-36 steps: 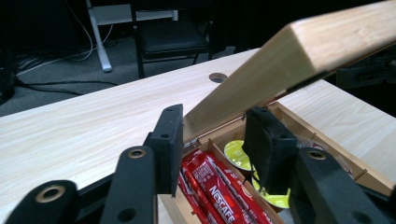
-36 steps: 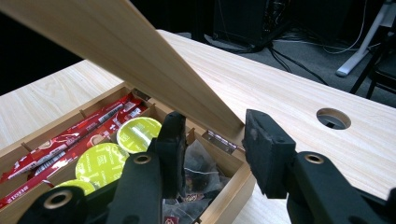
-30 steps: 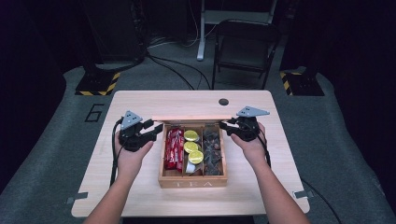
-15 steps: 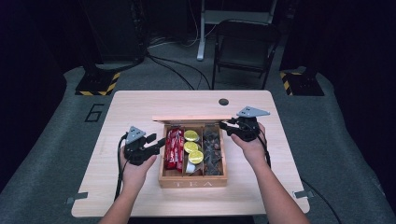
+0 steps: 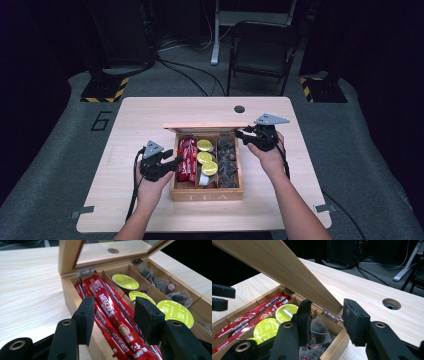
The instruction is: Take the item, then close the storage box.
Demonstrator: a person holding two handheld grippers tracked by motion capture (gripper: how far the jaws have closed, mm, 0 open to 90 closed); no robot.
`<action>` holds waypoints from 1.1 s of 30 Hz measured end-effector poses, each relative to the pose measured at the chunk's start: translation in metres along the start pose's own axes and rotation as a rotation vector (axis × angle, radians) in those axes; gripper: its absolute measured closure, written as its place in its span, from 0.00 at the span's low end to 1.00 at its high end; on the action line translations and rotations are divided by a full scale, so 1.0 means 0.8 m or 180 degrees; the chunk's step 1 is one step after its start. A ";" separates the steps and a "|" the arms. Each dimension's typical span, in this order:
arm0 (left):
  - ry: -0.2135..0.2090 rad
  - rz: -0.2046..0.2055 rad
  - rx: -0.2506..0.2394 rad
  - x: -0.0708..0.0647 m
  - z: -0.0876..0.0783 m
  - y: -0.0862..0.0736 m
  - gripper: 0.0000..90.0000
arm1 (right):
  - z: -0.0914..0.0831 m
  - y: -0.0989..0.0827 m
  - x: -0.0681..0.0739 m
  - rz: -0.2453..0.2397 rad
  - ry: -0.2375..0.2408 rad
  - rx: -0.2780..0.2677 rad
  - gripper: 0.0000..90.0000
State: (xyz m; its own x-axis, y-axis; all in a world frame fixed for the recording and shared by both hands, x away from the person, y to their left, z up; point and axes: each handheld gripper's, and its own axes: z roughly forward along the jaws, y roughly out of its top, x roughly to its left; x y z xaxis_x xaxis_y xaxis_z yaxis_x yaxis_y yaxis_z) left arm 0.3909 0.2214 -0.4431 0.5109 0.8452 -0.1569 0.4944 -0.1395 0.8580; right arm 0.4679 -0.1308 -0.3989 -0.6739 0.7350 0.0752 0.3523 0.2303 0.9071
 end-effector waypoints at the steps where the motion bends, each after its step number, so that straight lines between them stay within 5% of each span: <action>1: -0.0010 -0.0002 0.0015 -0.001 0.002 -0.001 0.57 | 0.000 0.000 0.000 0.0000 0.0000 0.0000 0.65; 22: 0.0133 -0.0129 0.0158 -0.016 0.046 -0.004 0.63 | 0.000 0.000 -0.001 0.0001 0.0020 -0.0019 0.65; 24: 0.0156 -0.0015 0.0212 -0.014 0.047 -0.004 0.63 | 0.000 0.000 -0.001 0.0003 0.0021 -0.0015 0.65; 33: 0.0203 -0.0019 0.0316 -0.015 0.051 -0.006 0.71 | 0.000 0.000 -0.002 0.0014 0.0023 -0.0019 0.65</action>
State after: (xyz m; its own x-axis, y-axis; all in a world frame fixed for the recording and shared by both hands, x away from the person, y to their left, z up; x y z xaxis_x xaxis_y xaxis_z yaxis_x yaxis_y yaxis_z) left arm 0.4113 0.1904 -0.4651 0.4635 0.8769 -0.1276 0.5661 -0.1822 0.8039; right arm 0.4691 -0.1314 -0.3988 -0.6772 0.7312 0.0821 0.3512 0.2232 0.9093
